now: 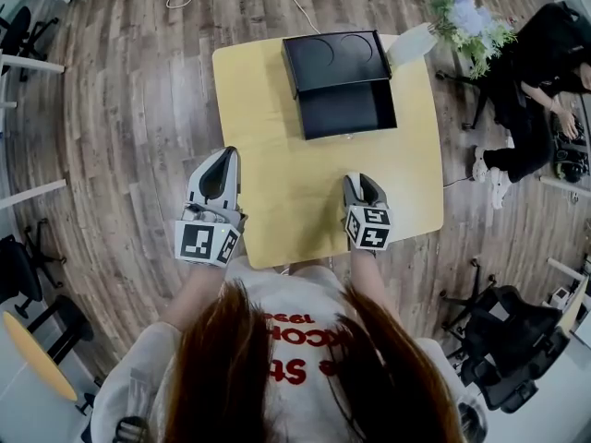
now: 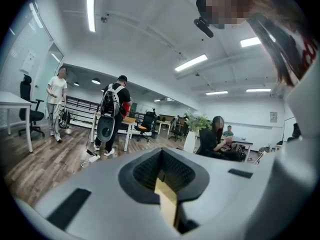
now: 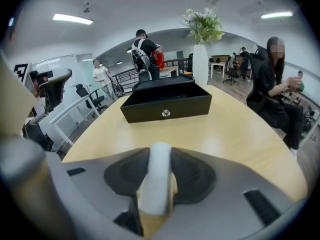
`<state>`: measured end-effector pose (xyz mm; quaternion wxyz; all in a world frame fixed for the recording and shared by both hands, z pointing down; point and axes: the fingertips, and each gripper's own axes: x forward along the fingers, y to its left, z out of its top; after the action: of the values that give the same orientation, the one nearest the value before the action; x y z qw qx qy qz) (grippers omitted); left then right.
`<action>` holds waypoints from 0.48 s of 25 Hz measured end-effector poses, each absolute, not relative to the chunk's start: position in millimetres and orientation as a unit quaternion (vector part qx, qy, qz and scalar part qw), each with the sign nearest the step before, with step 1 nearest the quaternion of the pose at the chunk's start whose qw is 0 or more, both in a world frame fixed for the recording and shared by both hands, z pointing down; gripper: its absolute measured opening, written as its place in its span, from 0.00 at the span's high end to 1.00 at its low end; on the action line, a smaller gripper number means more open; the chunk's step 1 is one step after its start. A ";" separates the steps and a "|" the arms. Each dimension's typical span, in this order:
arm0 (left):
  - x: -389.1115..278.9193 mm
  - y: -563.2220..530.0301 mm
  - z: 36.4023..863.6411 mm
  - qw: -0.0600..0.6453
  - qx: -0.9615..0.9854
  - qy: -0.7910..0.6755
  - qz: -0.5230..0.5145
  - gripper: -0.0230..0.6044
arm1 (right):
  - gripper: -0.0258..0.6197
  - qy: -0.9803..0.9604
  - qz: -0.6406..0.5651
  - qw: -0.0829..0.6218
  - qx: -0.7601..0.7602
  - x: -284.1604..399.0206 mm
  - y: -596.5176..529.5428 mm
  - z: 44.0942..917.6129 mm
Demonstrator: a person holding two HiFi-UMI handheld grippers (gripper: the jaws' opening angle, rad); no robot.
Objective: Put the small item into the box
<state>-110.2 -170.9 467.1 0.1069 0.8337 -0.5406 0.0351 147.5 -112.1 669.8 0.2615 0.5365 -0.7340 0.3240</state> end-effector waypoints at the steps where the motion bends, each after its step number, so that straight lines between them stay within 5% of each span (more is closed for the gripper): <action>1: -109.1 -172.0 465.7 0.105 0.834 -0.540 0.034 0.95 | 0.75 -0.738 0.320 0.255 0.537 148.1 -114.4 665.0; 12: -103.6 -179.2 438.9 0.080 0.836 -0.542 0.017 0.95 | 0.76 -0.779 0.219 0.116 0.577 158.7 -159.3 554.6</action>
<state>-103.6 -179.2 438.9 0.0802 0.8363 -0.5420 0.0174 158.7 -159.3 554.6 0.1163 0.5766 -0.7786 0.2186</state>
